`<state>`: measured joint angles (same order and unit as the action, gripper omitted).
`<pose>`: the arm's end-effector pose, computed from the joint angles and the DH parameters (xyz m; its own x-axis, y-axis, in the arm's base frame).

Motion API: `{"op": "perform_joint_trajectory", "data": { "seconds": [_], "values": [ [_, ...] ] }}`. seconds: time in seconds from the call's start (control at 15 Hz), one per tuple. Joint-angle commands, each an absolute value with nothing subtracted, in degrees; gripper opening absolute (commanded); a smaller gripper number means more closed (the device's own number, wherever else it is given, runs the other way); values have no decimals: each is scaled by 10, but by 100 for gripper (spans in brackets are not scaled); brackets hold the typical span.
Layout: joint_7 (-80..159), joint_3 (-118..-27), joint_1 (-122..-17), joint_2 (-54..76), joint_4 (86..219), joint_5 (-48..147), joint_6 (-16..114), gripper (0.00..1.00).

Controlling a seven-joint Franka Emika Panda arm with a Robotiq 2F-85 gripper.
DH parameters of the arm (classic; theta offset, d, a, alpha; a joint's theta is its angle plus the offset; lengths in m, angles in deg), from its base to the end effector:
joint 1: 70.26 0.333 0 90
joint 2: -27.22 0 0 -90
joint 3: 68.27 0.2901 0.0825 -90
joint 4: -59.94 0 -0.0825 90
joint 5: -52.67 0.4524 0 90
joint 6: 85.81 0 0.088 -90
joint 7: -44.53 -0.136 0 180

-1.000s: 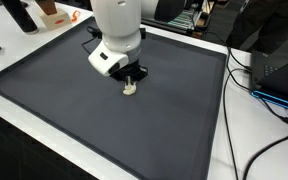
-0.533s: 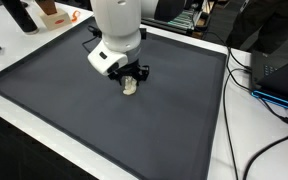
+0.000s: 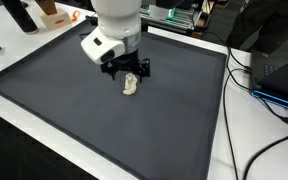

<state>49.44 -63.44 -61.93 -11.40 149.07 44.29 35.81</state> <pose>0.7115 0.1519 0.1534 0.9230 0.3686 -0.1104 0.3759 -0.9251 0.0540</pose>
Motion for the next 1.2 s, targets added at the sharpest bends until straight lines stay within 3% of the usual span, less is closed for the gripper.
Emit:
{"op": "perform_joint_trajectory", "data": {
  "seconds": [0.0, 1.13],
  "values": [
    [437, -646, -616, -74, 1516, 455, 364, 100],
    [238, -680, -715, -36, 1594, 700, 368, 100]
  ]
}}
